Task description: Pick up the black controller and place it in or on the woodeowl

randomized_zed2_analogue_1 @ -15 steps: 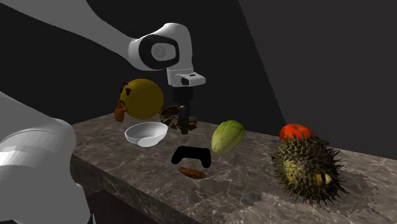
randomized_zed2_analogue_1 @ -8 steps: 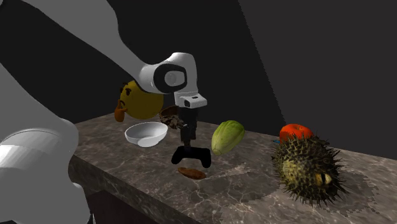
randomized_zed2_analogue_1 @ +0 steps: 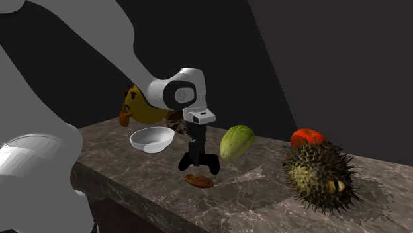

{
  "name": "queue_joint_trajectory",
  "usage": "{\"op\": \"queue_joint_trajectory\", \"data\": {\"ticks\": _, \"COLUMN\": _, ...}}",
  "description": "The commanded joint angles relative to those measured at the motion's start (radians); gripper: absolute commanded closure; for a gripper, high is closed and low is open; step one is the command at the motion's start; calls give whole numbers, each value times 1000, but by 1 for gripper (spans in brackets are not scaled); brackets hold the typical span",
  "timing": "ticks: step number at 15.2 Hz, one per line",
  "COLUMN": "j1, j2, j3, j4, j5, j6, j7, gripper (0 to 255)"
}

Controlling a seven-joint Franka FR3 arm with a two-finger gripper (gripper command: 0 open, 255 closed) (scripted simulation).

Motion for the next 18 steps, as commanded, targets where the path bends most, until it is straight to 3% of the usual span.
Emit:
{"op": "queue_joint_trajectory", "data": {"ticks": 1, "j1": -1, "j2": 3, "j3": 0, "j4": -2, "j5": -2, "j6": 5, "j7": 1, "gripper": 0}}
{"op": "queue_joint_trajectory", "data": {"ticks": 6, "j1": -1, "j2": 3, "j3": 0, "j4": -2, "j5": -2, "j6": 5, "j7": 1, "gripper": 0}}
{"op": "queue_joint_trajectory", "data": {"ticks": 7, "j1": -1, "j2": 3, "j3": 0, "j4": -2, "j5": -2, "j6": 5, "j7": 1, "gripper": 255}}
{"op": "queue_joint_trajectory", "data": {"ticks": 18, "j1": 4, "j2": -22, "j3": -5, "j4": 8, "j5": 9, "j6": -28, "j7": -9, "gripper": 255}}
